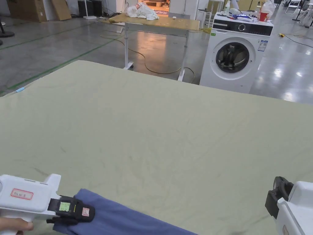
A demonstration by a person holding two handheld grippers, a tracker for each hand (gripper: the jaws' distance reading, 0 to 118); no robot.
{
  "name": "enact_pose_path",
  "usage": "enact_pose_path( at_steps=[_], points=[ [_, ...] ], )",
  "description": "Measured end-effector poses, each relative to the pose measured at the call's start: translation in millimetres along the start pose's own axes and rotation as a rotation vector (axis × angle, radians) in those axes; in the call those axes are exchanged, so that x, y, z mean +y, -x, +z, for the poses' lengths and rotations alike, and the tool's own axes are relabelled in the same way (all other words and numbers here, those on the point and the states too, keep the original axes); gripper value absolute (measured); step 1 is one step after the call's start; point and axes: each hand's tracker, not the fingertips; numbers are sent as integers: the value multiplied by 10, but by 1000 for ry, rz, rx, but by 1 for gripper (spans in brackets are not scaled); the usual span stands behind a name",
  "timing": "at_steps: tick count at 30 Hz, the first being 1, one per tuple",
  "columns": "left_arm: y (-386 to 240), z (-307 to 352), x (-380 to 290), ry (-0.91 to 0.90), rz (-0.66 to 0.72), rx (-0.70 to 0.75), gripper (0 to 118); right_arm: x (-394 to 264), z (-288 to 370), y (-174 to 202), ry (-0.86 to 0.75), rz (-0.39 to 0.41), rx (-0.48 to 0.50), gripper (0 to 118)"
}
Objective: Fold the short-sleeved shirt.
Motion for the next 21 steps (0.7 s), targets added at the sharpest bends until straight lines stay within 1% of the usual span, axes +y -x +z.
enact_pose_path(
  at_steps=[2,5,8,11,12,15,17,19,21],
  points=[
    [-51,231,86,-13,-12,84,5,16,-8,-17,-20,3,30,0],
    [-121,560,189,-35,-69,211,5,54,-11,4,-29,13,28,0],
    [-237,712,195,-25,-101,288,5,87,-21,27,-34,20,30,0],
    [-475,672,153,-11,-139,318,5,114,-45,54,-35,26,43,0],
    [-569,630,133,-9,-149,320,5,118,-45,63,-37,27,44,0],
    [-861,455,96,-1,-182,253,5,123,-43,75,-41,24,52,0],
    [-1075,252,69,10,-189,160,5,118,-37,90,-40,29,56,0],
    [-1254,41,26,18,-179,95,5,101,-32,90,-37,32,60,0],
    [-1424,-197,-18,33,-190,83,5,78,-24,83,-33,28,57,0]
  ],
)
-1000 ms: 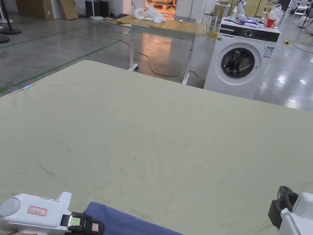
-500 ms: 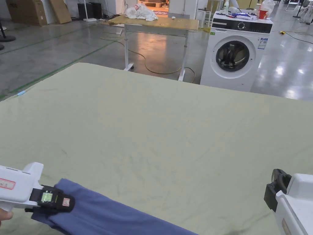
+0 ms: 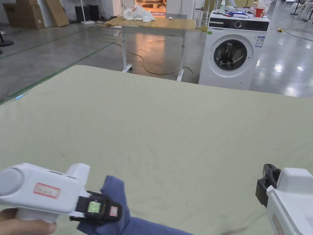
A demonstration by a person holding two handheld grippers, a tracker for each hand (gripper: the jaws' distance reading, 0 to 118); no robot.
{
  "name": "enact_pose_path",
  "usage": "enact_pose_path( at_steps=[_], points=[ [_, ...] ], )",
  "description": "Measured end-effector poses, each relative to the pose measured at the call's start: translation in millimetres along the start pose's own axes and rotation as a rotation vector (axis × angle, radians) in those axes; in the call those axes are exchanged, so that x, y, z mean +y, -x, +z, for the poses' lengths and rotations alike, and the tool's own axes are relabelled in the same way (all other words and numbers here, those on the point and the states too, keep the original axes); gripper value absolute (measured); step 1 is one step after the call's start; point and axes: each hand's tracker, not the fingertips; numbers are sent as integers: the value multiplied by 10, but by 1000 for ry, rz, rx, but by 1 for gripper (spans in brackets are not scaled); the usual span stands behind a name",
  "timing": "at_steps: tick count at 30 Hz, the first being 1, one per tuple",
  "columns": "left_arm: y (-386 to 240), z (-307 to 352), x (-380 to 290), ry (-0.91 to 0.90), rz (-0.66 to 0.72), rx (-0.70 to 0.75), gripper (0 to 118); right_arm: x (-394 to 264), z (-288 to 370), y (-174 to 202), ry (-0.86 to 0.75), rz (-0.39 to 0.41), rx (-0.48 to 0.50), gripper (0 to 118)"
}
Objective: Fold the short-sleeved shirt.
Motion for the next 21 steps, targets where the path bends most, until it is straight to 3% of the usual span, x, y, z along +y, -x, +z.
enact_pose_path(
  at_steps=[4,16,19,20,21],
  points=[
    [-236,-557,-1,88,-55,24,5,-31,6,-28,13,-9,-3,0],
    [-274,-1762,-291,247,34,186,7,-116,80,-122,36,-17,-28,0],
    [-289,-1734,-295,244,19,190,16,-132,85,-153,43,-19,-35,0],
    [-276,-1713,-288,243,28,169,23,-137,86,-161,43,-19,-38,0],
    [-269,-1706,-297,244,57,129,39,-141,89,-167,44,-18,-40,0]
  ],
)
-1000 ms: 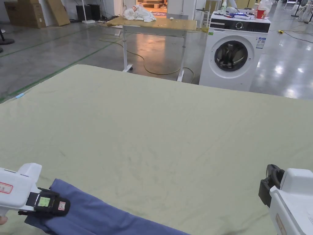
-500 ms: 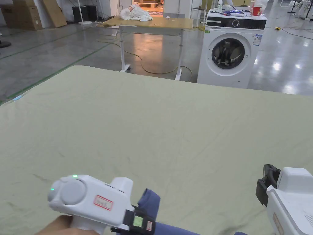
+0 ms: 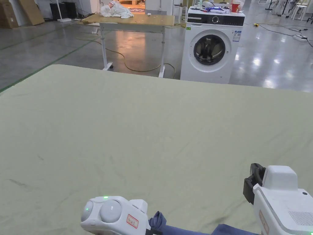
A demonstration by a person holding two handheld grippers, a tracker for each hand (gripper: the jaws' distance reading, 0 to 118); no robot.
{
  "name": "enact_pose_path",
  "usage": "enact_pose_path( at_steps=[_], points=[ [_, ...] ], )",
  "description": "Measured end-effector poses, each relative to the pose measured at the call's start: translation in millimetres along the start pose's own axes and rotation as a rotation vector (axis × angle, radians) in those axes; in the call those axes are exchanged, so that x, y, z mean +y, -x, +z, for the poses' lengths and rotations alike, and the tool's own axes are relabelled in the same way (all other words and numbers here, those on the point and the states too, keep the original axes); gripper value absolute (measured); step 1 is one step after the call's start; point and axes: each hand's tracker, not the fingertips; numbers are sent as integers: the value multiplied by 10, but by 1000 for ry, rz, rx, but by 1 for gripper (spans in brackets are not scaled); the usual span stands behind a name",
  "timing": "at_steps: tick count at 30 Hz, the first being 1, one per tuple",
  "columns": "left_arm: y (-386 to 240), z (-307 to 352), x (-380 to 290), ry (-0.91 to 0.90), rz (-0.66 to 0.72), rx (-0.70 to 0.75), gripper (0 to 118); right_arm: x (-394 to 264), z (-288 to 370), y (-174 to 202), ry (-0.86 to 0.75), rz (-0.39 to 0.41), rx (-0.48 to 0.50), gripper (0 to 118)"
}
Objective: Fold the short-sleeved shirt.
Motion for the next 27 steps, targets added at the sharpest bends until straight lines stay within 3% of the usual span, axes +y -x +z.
enact_pose_path(
  at_steps=[2,5,6,10,12,17,22,27],
  points=[
    [-30,136,-26,-11,12,-43,61,-10,0,-20,4,0,0,0],
    [-54,390,-12,-84,-8,-102,63,-28,20,-54,5,-3,-6,0],
    [-72,482,-14,-112,0,-114,62,-33,23,-60,5,-5,-11,0],
    [-105,671,1,-185,-46,-71,32,-56,30,-82,14,-18,-15,0],
    [-101,618,20,-172,-86,-6,23,-71,25,-84,21,-30,-14,0],
    [-152,189,-38,-60,-148,101,14,-92,66,-31,16,-22,-8,0],
    [-253,-273,-179,-10,-238,-122,14,-122,73,-45,26,-32,-2,0],
    [-250,-341,-276,-23,-222,-61,14,-135,73,-64,28,-39,-3,0]
  ],
)
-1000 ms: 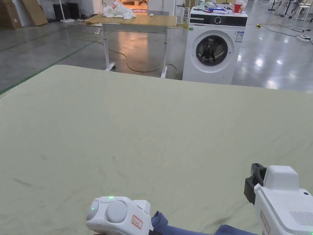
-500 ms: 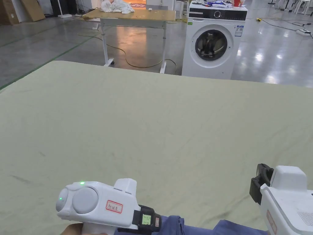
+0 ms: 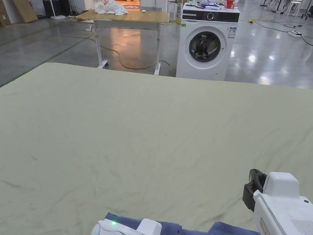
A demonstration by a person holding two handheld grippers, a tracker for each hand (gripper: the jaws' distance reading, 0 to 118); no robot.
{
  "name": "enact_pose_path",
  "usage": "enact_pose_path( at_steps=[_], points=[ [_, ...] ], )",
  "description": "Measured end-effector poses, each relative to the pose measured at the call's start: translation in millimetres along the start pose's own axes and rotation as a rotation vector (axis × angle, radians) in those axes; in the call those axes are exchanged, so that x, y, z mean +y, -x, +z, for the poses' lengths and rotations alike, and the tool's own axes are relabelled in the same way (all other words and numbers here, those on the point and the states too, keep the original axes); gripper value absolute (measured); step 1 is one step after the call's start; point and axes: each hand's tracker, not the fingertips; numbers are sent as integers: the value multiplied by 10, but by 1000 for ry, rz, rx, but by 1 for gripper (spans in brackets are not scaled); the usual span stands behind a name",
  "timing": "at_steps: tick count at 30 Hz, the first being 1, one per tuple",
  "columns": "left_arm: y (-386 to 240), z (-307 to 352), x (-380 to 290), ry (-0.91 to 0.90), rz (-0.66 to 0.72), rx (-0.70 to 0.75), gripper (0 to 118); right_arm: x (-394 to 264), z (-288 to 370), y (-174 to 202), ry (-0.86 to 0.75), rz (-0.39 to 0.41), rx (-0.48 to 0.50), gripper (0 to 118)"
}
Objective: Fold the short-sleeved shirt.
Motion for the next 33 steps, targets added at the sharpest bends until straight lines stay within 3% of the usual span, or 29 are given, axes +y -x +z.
enact_pose_path(
  at_steps=[5,7,9,11,17,24,27,31,33],
  points=[
    [154,128,4,-12,70,-90,16,-11,-23,4,7,-12,3,0],
    [253,353,37,-74,97,-120,32,-1,-20,5,1,-11,4,0],
    [412,645,64,-162,116,-143,58,33,-4,-4,-8,-9,6,0],
    [665,984,80,-236,129,-142,66,66,7,-19,-22,-5,3,0],
    [1518,1394,-155,-293,233,-76,68,160,64,-68,-81,-23,-19,0],
    [2012,866,-611,-177,419,-246,68,202,68,-76,-81,-23,-29,0],
    [1957,626,-692,-235,490,-406,68,213,86,-94,-87,-47,-30,0],
    [1889,365,-628,-212,457,-480,66,230,98,-87,-90,-37,-32,0],
    [1872,308,-591,-221,434,-487,59,238,104,-83,-90,-45,-31,0]
  ],
)
